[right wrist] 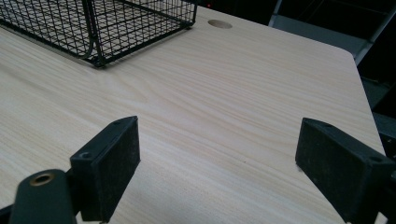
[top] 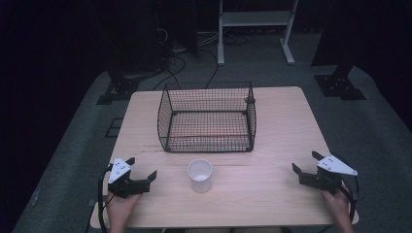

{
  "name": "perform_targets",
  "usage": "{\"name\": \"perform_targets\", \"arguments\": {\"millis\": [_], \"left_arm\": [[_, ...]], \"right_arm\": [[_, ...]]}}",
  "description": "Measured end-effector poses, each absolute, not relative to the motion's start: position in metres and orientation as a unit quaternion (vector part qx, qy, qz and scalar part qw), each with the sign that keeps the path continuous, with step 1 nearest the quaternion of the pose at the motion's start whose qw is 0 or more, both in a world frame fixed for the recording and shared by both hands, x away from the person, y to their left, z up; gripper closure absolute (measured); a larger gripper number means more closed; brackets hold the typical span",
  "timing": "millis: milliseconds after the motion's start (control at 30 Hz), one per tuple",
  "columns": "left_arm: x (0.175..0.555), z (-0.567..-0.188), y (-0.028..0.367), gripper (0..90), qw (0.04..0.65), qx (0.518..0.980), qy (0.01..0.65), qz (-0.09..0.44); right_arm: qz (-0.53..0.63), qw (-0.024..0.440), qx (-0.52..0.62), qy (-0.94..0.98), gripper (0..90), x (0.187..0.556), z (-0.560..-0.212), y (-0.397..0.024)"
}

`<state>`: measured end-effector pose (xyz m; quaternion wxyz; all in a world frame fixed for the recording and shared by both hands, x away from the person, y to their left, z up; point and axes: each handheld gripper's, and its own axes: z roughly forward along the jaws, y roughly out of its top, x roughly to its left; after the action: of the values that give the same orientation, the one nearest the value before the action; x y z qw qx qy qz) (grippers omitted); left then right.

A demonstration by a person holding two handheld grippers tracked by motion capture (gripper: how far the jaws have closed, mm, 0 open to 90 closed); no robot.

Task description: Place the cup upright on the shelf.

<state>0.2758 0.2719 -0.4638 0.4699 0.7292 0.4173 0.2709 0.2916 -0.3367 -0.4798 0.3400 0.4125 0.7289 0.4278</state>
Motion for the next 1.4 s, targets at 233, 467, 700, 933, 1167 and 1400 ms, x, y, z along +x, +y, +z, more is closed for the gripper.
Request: {"name": "perform_targets", "arguments": {"millis": [233,467,700,933,1167,1400], "left_arm": [[0.275,-0.464,0.269,2.0,0.467,0.736,0.408,0.271],[0.273,-0.461,0.262,2.1,0.462,0.750,0.389,0.270],[0.274,-0.462,0.247,2.0,0.440,0.779,0.361,0.264],[0.271,-0.458,0.240,2.0,0.442,0.784,0.347,0.266],[0.273,-0.455,0.236,2.0,0.466,0.779,0.337,0.251],[0.276,-0.452,0.226,2.0,0.465,0.803,0.299,0.221]], "right_arm": [[0.426,0.342,0.411,0.730,13.1,0.292,-0.480,-0.336],[0.425,0.342,0.411,0.730,13.1,0.292,-0.480,-0.336],[0.424,0.342,0.410,0.732,13.1,0.292,-0.480,-0.335],[0.422,0.343,0.409,0.733,13.1,0.292,-0.480,-0.335],[0.420,0.342,0.408,0.735,13.1,0.292,-0.480,-0.334],[0.421,0.341,0.408,0.735,13.1,0.292,-0.480,-0.334]]}}
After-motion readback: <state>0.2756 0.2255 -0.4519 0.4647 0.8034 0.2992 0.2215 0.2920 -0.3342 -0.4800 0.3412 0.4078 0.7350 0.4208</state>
